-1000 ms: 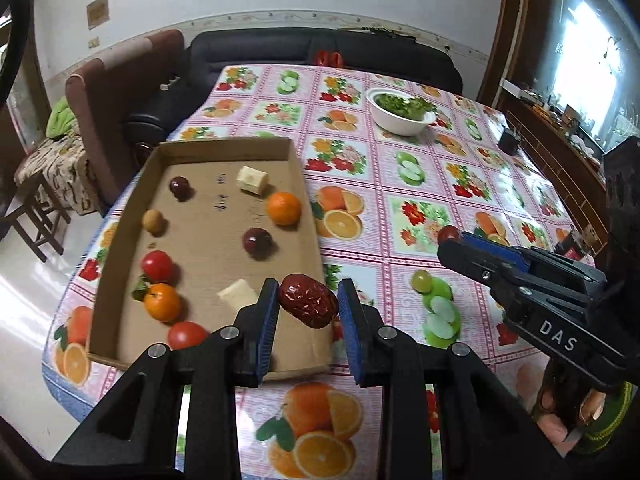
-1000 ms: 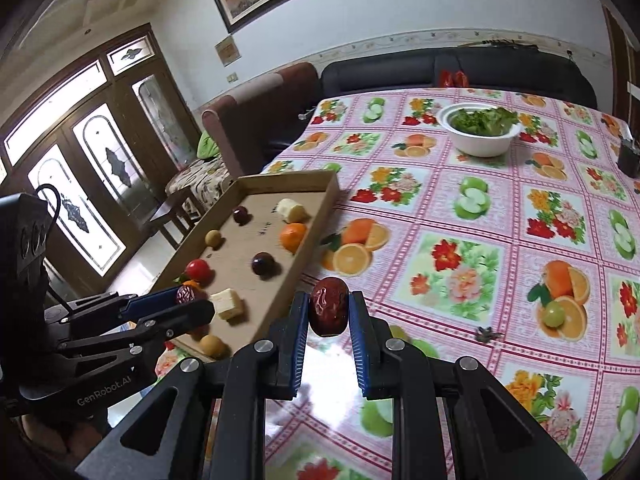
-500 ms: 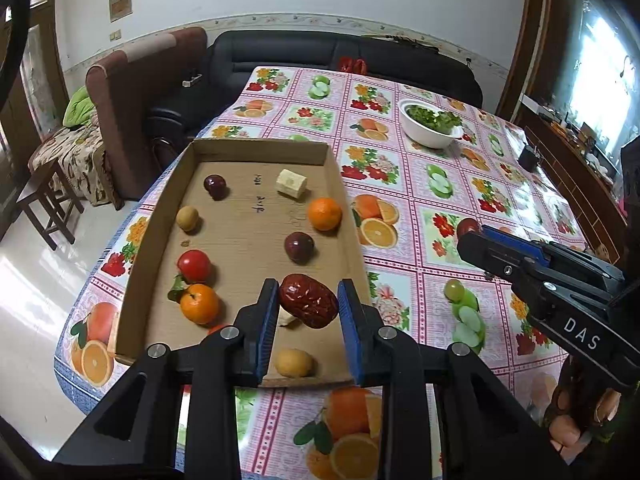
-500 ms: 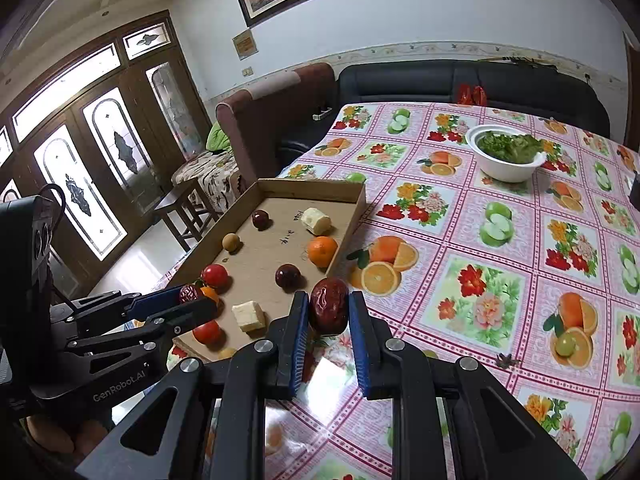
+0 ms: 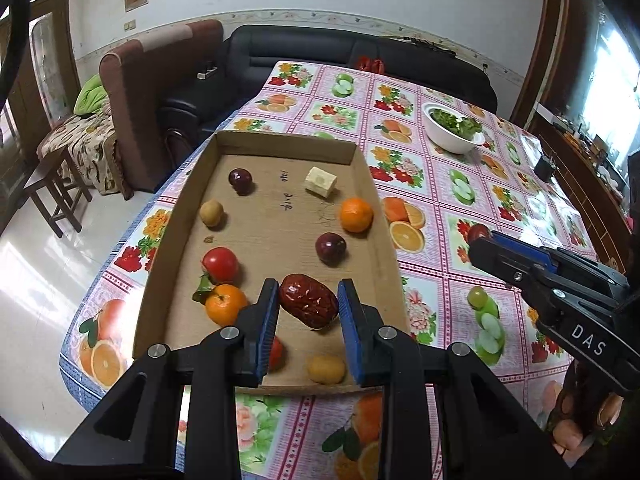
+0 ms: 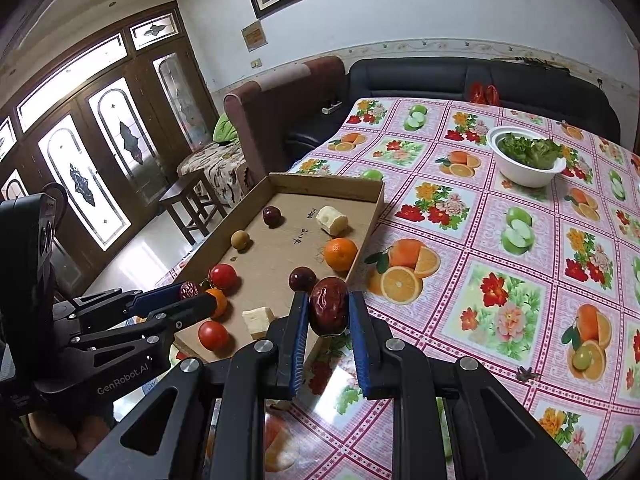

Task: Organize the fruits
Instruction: 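Carry both held red dates over the cardboard tray and lower them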

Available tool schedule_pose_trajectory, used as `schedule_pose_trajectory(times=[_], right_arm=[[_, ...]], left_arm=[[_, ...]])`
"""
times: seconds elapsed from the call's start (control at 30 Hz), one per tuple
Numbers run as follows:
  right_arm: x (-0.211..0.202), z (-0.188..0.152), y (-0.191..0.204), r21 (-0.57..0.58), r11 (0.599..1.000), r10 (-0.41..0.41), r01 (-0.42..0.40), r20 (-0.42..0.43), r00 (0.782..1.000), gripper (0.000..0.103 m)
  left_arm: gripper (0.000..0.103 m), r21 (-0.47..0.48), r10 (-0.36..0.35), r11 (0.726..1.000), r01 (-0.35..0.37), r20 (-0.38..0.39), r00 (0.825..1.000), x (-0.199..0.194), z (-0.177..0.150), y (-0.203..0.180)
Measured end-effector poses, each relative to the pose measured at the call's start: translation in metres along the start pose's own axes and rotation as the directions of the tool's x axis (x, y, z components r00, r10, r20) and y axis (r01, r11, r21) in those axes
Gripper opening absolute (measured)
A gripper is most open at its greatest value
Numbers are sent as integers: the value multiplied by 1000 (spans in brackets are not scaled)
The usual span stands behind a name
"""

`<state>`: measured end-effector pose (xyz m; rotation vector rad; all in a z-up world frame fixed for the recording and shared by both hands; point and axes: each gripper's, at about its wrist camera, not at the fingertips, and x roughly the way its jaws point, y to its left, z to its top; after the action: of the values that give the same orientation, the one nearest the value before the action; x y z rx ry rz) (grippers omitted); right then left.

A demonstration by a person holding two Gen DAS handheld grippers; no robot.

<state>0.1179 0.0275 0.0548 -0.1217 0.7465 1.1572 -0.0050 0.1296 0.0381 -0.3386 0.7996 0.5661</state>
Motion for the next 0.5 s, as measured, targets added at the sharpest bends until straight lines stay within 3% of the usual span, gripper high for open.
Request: schedule_pose_trajectory(times=[0.5], right_arm=[[17, 3, -2, 10, 1000, 7, -7, -22, 1000, 20]], left_arm=[[27, -127, 57, 990, -59, -22, 998, 10, 5, 66]])
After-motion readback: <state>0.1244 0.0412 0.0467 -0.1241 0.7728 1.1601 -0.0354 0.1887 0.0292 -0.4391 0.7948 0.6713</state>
